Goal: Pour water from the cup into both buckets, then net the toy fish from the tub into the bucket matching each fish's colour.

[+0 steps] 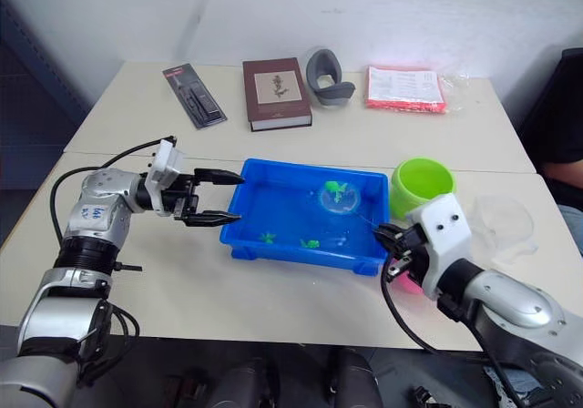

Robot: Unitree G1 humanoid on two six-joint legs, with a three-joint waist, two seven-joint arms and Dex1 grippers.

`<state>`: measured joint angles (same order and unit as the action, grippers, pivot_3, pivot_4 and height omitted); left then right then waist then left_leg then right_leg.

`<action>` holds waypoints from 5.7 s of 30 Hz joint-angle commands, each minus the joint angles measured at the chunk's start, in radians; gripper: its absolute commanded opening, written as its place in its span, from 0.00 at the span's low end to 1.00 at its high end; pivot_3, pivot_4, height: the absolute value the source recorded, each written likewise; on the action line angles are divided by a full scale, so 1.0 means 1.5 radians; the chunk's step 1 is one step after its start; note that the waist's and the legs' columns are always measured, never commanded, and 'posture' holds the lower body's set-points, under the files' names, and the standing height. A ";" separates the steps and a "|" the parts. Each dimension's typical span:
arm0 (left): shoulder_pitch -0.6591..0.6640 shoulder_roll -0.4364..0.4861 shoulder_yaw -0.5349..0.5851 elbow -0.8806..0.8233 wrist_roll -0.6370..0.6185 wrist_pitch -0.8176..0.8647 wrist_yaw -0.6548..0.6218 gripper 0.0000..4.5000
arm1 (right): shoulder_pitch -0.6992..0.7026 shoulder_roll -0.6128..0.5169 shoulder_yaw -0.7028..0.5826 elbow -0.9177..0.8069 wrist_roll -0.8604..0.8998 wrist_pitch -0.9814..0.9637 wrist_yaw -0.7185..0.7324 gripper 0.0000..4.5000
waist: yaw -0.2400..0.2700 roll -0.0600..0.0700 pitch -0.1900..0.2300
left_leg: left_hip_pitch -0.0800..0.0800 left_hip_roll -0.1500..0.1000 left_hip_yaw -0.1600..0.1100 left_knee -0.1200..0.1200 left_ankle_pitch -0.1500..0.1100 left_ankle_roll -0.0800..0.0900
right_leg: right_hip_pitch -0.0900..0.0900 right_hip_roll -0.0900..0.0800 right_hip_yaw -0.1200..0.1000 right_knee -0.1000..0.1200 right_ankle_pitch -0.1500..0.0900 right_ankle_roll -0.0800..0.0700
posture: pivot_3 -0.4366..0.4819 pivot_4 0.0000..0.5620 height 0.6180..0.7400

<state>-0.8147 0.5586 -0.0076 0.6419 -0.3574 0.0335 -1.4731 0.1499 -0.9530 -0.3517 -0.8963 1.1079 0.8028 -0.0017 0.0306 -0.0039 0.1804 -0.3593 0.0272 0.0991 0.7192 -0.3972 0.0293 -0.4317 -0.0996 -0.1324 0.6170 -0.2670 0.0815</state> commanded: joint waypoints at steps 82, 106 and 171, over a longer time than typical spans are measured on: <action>0.117 0.084 0.039 -0.135 0.021 0.003 0.051 0.99 | -0.417 0.078 0.444 0.373 -0.687 -0.229 0.613 0.00 | -0.011 0.000 0.000 | 0.003 0.000 0.002 0.002 0.000 0.000 | 0.001 0.000 0.000 0.003 0.000 0.000 | 0.48 0.27 1.00; 0.117 0.069 0.040 -0.186 -0.005 0.048 0.075 0.99 | -0.266 0.127 0.195 0.297 -0.532 -0.181 0.606 0.00 | -0.007 0.000 0.000 | 0.003 0.000 0.001 0.002 0.000 0.000 | 0.001 0.000 0.000 0.003 0.000 0.000 | 0.48 0.27 1.00; 0.045 -0.084 -0.006 -0.190 -0.030 0.095 0.115 0.99 | -0.055 -0.110 0.005 0.631 -1.163 -0.891 0.109 0.00 | -0.008 0.001 0.000 | 0.005 0.001 0.005 0.000 0.001 -0.002 | 0.002 0.002 0.012 0.003 0.000 0.000 | 0.48 0.27 1.00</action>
<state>-0.7365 0.4344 -0.0206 0.3703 -0.3998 0.1883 -1.3015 0.0707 -1.0961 -0.3213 0.0441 -0.6300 -0.5326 0.1816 0.0181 -0.0021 0.1804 -0.3513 0.0290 0.1069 0.7194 -0.3957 0.0265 -0.4294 -0.0960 -0.1146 0.6213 -0.2671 0.0816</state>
